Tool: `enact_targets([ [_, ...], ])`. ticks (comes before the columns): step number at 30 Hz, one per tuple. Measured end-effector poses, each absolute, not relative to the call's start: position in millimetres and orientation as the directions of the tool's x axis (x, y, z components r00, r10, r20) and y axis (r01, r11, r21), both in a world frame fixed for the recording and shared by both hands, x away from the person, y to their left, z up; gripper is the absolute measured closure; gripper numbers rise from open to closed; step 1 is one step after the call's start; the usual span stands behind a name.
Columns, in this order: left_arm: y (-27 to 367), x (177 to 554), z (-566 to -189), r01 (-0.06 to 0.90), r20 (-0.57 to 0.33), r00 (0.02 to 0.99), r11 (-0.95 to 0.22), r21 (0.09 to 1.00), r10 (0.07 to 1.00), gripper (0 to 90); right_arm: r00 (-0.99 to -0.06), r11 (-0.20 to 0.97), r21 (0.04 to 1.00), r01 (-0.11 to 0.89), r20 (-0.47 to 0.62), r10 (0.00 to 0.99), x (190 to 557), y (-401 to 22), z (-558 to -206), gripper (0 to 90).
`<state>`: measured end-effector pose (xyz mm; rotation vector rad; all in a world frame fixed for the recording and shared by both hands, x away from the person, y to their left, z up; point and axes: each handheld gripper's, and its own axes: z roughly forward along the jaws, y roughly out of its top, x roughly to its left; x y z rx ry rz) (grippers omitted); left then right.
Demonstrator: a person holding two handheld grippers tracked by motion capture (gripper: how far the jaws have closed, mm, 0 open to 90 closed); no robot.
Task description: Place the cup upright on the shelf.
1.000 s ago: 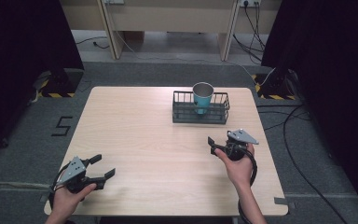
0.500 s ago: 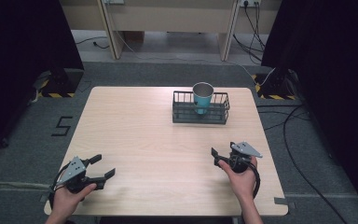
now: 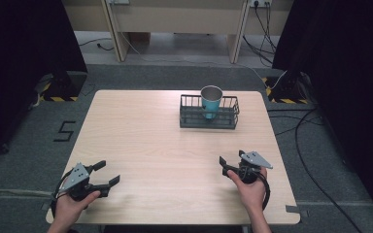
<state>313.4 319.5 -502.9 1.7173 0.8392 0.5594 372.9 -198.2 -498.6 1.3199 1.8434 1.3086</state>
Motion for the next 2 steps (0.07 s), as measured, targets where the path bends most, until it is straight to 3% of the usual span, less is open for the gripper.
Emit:
enact_targets([
  [2,319.5,313.5,-503.0,0.255,-0.043,0.639,-0.159,0.954,0.768,16.7,-0.393,0.060,0.909,0.412,0.118,0.912,373.1,-198.2,-498.5,15.7],
])
